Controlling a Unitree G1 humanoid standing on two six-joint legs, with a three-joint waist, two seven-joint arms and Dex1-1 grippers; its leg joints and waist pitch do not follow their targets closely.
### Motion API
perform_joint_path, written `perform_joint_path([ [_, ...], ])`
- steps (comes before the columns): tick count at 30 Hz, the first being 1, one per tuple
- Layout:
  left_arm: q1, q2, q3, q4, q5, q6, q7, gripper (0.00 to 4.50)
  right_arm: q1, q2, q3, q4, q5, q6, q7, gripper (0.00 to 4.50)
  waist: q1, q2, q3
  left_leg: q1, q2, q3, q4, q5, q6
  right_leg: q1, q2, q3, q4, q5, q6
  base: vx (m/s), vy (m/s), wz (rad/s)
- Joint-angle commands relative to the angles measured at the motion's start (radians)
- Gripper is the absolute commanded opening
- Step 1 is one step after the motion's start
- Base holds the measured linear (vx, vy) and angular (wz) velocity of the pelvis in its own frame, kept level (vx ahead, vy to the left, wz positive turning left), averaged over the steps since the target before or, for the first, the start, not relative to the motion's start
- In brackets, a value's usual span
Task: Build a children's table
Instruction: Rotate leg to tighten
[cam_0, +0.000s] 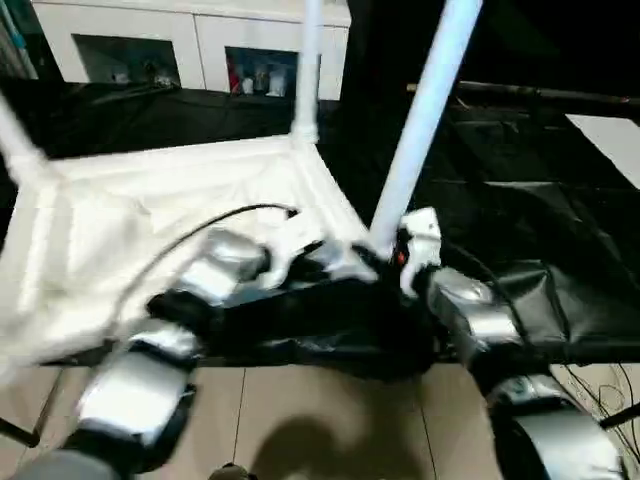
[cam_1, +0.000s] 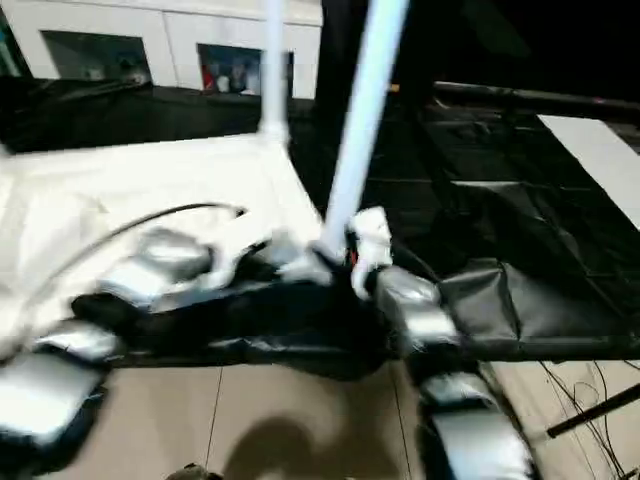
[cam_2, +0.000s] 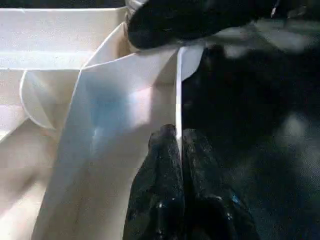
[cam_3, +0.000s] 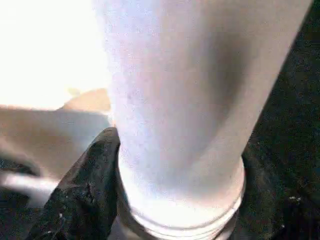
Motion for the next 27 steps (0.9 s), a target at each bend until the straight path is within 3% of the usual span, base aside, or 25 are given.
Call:
perform_joint_path([
  [1,-0.008,-0.02,0.045,0.049,-0.017,0.029,0.136,0.0,-0.006,0.015,-0.036,0.069,0.011,0.019,-0.131,2.72,-0.007,0.012,-0.069,0.021,0.042,-0.013,-0.068,-0.176,-0.017,0.041,-0.086,0.067,-0.081,-0.104,-0.228,0.0,0.0,0.0],
  [2,-0.013,-0.029,0.048,0.058,-0.017,0.029,0.158,0.0,-0.014,0.021,-0.036,0.08,0.006,0.014,-0.156,2.72,-0.005,0.01,-0.069,0.019,0.04,-0.013,-0.068,-0.172,-0.009,0.044,-0.085,0.066,-0.082,-0.097,-0.226,0.0,0.0,0.0],
  [3,-0.026,-0.057,0.059,0.087,-0.017,0.026,0.23,0.0,-0.045,0.045,-0.036,0.121,-0.008,0.003,-0.229,2.72,-0.004,0.015,-0.07,0.018,0.04,-0.013,-0.067,-0.166,-0.005,0.044,-0.084,0.066,-0.079,-0.078,-0.224,0.0,0.0,0.0],
  [5,-0.033,-0.069,0.051,0.103,-0.002,0.01,0.26,0.0,-0.07,0.064,-0.018,0.144,-0.031,-0.014,-0.239,2.72,-0.003,0.009,-0.069,0.017,0.038,-0.012,-0.068,-0.166,0.005,0.045,-0.083,0.065,-0.081,-0.074,-0.22,0.0,0.0,0.0],
  [10,-0.036,-0.064,0.033,0.1,0.024,-0.011,0.252,0.0,-0.081,0.085,-0.029,0.141,-0.027,-0.049,-0.176,2.72,0.002,0.009,-0.069,0.016,0.042,-0.013,-0.069,-0.167,0.029,0.046,-0.086,0.065,-0.082,-0.083,-0.208,0.0,0.0,0.0],
  [12,-0.033,-0.052,0.024,0.088,0.028,-0.013,0.218,0.0,-0.08,0.088,-0.028,0.127,-0.019,-0.076,-0.119,3.28,0.004,0.004,-0.069,0.015,0.042,-0.012,-0.068,-0.163,0.037,0.047,-0.088,0.065,-0.081,-0.081,-0.212,0.0,0.0,0.0],
  [13,-0.027,-0.037,0.014,0.076,0.03,-0.019,0.179,0.0,-0.078,0.08,-0.019,0.108,-0.018,-0.093,-0.074,3.42,0.002,-0.005,-0.068,0.013,0.041,-0.011,-0.068,-0.157,0.043,0.047,-0.087,0.065,-0.082,-0.082,-0.212,0.0,0.0,0.0],
  [15,-0.021,-0.025,0.007,0.066,0.031,-0.027,0.149,0.0,-0.074,0.07,-0.011,0.091,-0.017,-0.098,-0.042,3.5,-0.001,-0.001,-0.067,0.004,0.04,-0.014,-0.068,-0.16,0.053,0.052,-0.09,0.064,-0.081,-0.099,-0.202,0.0,0.0,0.0],
  [16,-0.006,-0.001,-0.005,0.038,0.029,-0.049,0.08,0.0,-0.063,0.039,0.011,0.054,-0.024,-0.09,0.031,3.63,-0.004,-0.008,-0.066,-0.001,0.039,-0.016,-0.07,-0.151,0.056,0.058,-0.088,0.06,-0.081,-0.104,-0.196,0.0,0.0,0.0],
  [17,-0.002,0.006,-0.007,0.031,0.029,-0.053,0.061,0.0,-0.059,0.028,0.018,0.043,-0.027,-0.086,0.056,3.76,-0.006,-0.005,-0.067,-0.002,0.04,-0.018,-0.07,-0.136,0.058,0.058,-0.087,0.059,-0.08,-0.102,-0.189,0.0,0.0,0.0],
  [18,0.006,0.021,-0.016,0.015,0.033,-0.072,0.028,0.0,-0.05,0.005,0.032,0.024,-0.031,-0.071,0.104,3.84,-0.009,-0.003,-0.069,0.008,0.042,-0.015,-0.066,-0.133,0.065,0.051,-0.088,0.062,-0.079,-0.075,-0.204,0.0,0.0,0.0],
  [20,0.018,0.036,-0.031,-0.007,0.04,-0.103,-0.01,0.0,-0.039,-0.017,0.045,0.005,-0.033,-0.048,0.157,3.84,-0.01,-0.003,-0.07,0.007,0.042,-0.015,-0.064,-0.113,0.08,0.053,-0.086,0.062,-0.074,-0.027,-0.227,0.0,0.0,0.0],
  [21,0.056,0.078,-0.059,-0.078,0.037,-0.132,-0.125,0.0,0.016,-0.101,0.1,-0.079,-0.049,-0.029,0.317,3.84,-0.008,-0.001,-0.069,0.007,0.044,-0.014,-0.063,-0.108,0.093,0.053,-0.087,0.062,-0.072,-0.002,-0.236,0.0,0.0,0.0],
  [22,0.068,0.091,-0.068,-0.099,0.034,-0.142,-0.161,0.0,0.032,-0.126,0.116,-0.104,-0.055,-0.028,0.366,3.84,-0.006,-0.004,-0.071,0.005,0.045,-0.014,-0.06,-0.094,0.109,0.057,-0.085,0.061,-0.067,0.032,-0.238,0.0,0.0,0.0],
  [24,0.085,0.112,-0.08,-0.134,0.025,-0.136,-0.221,0.0,0.062,-0.169,0.135,-0.153,-0.048,-0.024,0.452,3.84,-0.002,-0.002,-0.072,0.012,0.045,-0.009,-0.058,-0.086,0.118,0.051,-0.083,0.062,-0.064,0.066,-0.251,0.0,0.0,0.0],
  [27,0.135,0.179,-0.125,-0.233,-0.005,-0.176,-0.388,0.0,0.118,-0.247,0.157,-0.264,-0.009,-0.008,0.639,3.84,0.008,0.001,-0.066,0.014,0.051,-0.008,-0.063,-0.134,0.1,0.046,-0.085,0.062,-0.071,-0.009,-0.249,0.0,0.0,0.0],
])
